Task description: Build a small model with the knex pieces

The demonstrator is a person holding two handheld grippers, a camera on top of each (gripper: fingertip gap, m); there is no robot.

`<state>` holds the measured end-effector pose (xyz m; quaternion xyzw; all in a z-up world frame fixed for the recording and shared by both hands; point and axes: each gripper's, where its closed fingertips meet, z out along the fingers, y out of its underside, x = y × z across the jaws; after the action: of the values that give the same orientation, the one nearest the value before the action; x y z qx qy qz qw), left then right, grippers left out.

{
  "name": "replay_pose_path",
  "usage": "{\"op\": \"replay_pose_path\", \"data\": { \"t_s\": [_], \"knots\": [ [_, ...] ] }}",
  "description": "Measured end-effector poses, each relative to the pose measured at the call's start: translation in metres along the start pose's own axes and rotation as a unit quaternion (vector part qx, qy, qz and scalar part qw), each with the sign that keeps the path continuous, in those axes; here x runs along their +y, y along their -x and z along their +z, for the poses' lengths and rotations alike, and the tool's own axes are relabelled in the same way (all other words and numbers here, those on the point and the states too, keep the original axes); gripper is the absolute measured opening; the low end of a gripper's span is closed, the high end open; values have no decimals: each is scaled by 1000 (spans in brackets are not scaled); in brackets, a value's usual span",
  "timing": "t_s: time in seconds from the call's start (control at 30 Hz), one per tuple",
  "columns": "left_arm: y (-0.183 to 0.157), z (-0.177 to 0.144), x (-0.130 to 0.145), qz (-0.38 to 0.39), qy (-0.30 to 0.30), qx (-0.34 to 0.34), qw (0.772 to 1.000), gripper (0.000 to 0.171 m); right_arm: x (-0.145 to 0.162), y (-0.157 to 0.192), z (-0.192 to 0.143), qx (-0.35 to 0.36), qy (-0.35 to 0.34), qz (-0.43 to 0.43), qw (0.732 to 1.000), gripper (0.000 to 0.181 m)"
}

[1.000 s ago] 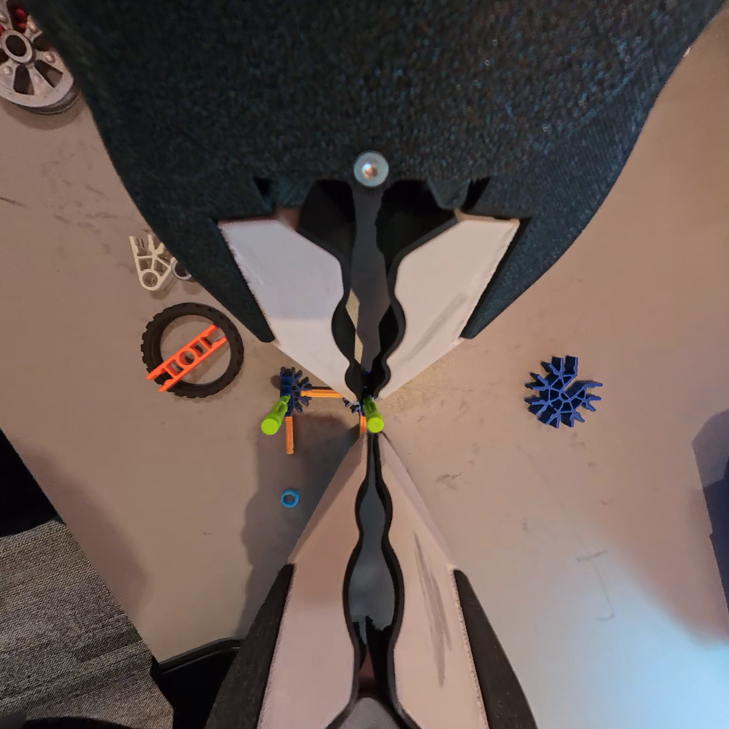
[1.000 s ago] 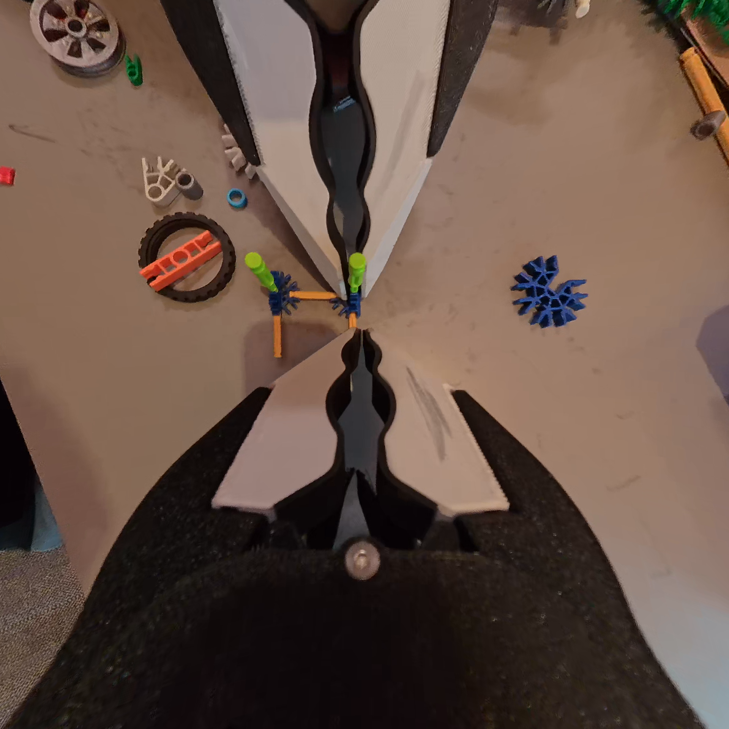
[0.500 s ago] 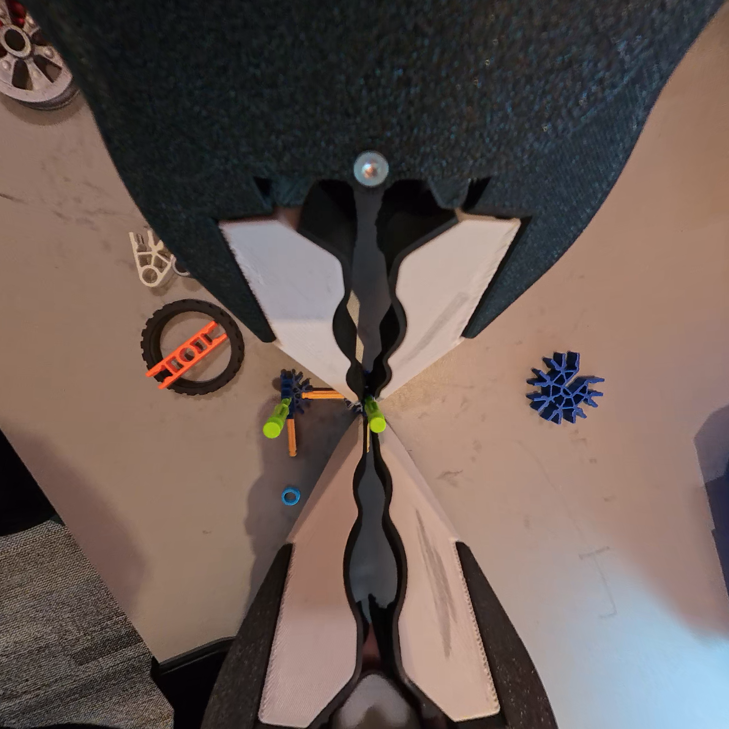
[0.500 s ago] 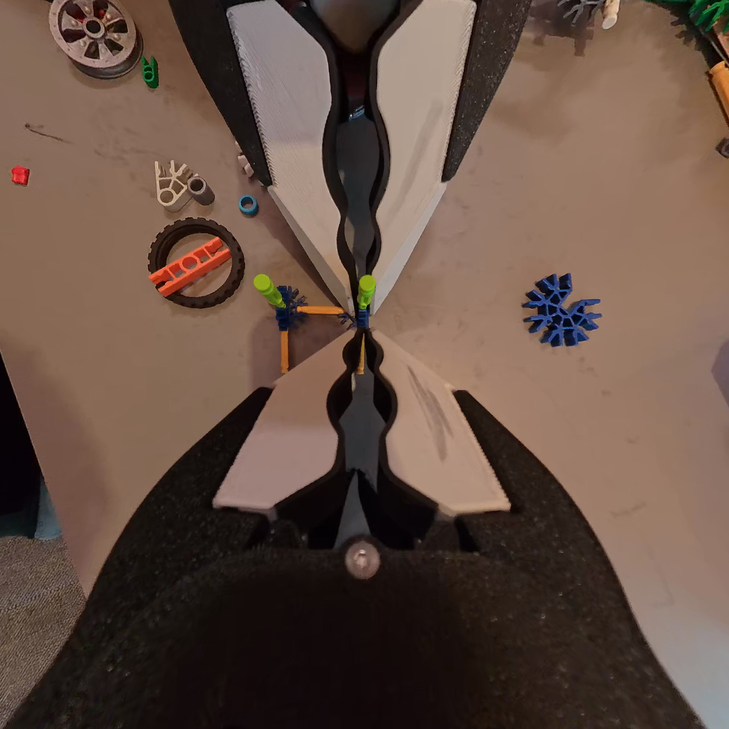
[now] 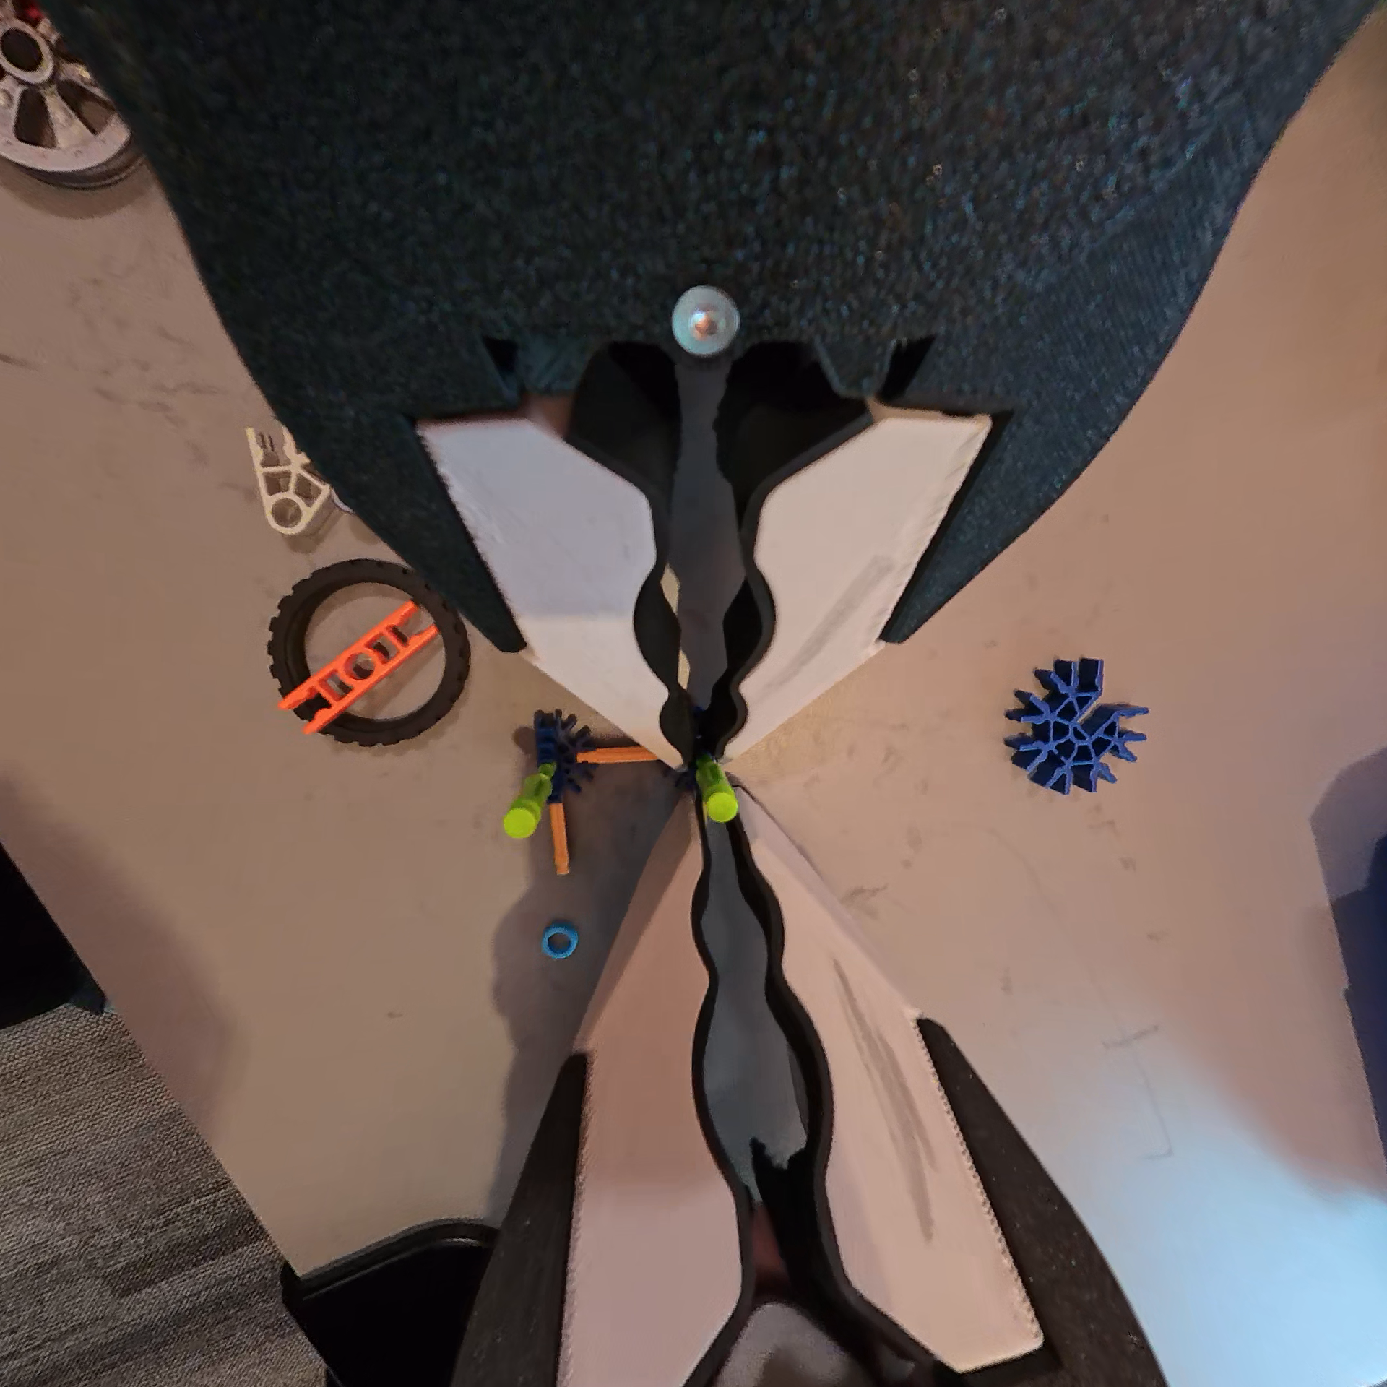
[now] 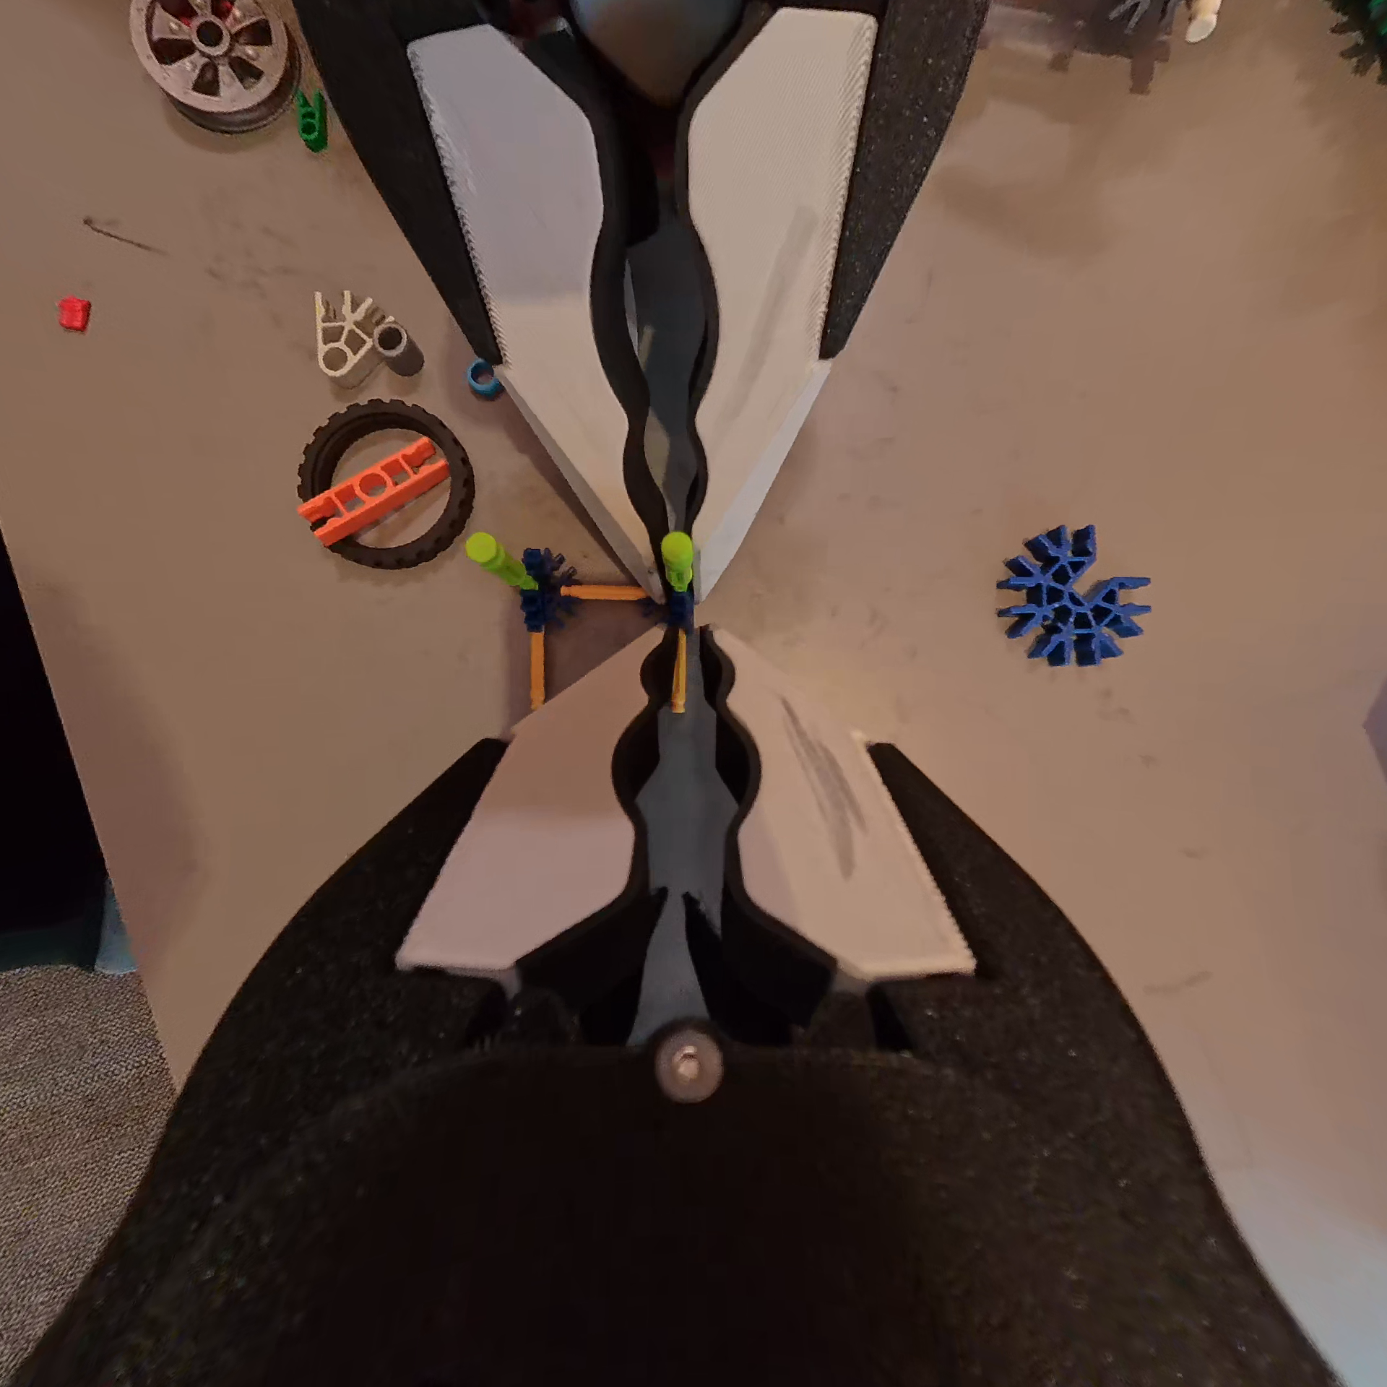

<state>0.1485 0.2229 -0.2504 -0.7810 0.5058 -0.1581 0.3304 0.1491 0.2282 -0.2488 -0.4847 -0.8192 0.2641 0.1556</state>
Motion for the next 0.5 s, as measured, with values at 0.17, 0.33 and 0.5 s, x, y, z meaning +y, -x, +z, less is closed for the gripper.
{"op": "replay_pose_path", "data": {
  "t_s": [0.17, 0.33, 0.5],
  "knots": [
    [0, 0, 0, -3, -2, 3, 1000, 1, 1, 0, 0, 0, 0, 1, 1000, 6],
    [0, 1, -1, -1, -1, 3, 1000, 1, 2, 1, 1, -5, 2, -2, 1000, 3],
    [-1, 1, -1, -1, -1, 2, 1000, 1, 1, 3, 1, -9, 11, -6, 1000, 2]
  ]
}}
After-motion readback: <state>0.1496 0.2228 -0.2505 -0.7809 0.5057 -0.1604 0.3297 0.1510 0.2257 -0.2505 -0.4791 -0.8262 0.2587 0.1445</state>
